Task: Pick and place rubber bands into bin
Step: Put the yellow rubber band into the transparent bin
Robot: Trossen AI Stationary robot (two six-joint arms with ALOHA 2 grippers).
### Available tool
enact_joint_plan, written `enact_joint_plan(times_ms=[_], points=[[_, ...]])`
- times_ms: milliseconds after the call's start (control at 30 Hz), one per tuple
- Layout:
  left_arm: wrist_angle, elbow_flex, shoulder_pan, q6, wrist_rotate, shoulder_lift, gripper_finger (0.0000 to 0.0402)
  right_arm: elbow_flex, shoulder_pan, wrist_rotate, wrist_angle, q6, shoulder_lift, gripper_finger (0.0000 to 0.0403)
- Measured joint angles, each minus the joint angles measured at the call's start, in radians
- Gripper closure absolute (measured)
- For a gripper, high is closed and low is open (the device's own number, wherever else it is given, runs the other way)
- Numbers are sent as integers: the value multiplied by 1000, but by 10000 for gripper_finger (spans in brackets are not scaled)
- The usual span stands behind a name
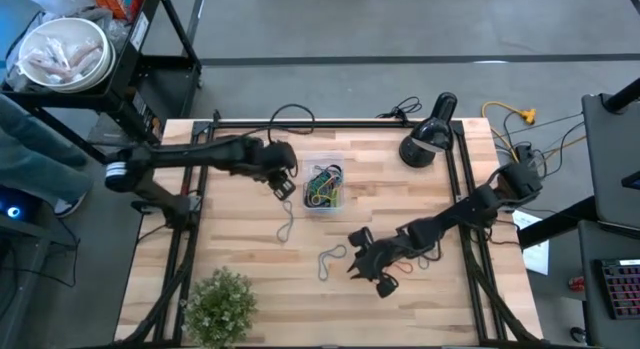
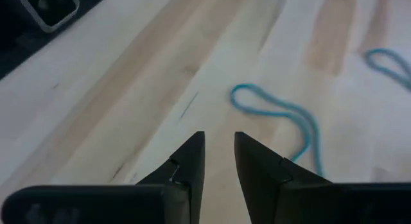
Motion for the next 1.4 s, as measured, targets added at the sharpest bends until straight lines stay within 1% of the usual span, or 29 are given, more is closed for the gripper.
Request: enact_joint_plan(times_ms=[67, 133, 267, 433, 600, 667, 800, 900, 1167, 1400], points=[[-1, -1, 24, -63, 21, 37, 286, -2, 2, -17, 7, 3, 18, 323], [-43, -4, 45, -93, 47, 77, 286, -2, 5, -18, 7, 8, 35, 325], [-75, -7, 63, -121, 83, 155, 286, -2, 8, -22, 5, 42, 56, 331], [-80, -9, 74, -93, 88, 245, 286, -2, 16, -23, 3, 61, 58, 335], [-85, -25, 85, -72, 84, 317, 286, -3, 36, -26, 2, 54, 58, 331], [-87, -38, 88, -71, 65, 335, 286, -3, 40, -26, 1, 52, 58, 329], [-59, -88, 97, -74, 49, 335, 286, -3, 41, -26, 0, 52, 58, 329], [-6, -142, 99, -96, 44, 305, 286, -3, 41, -26, -1, 52, 58, 333], [218, -306, 100, -119, 68, 196, 286, -5, 41, -25, -1, 47, 58, 337], [252, -397, 101, -126, 87, 169, 286, -5, 40, -25, 5, 47, 57, 333]])
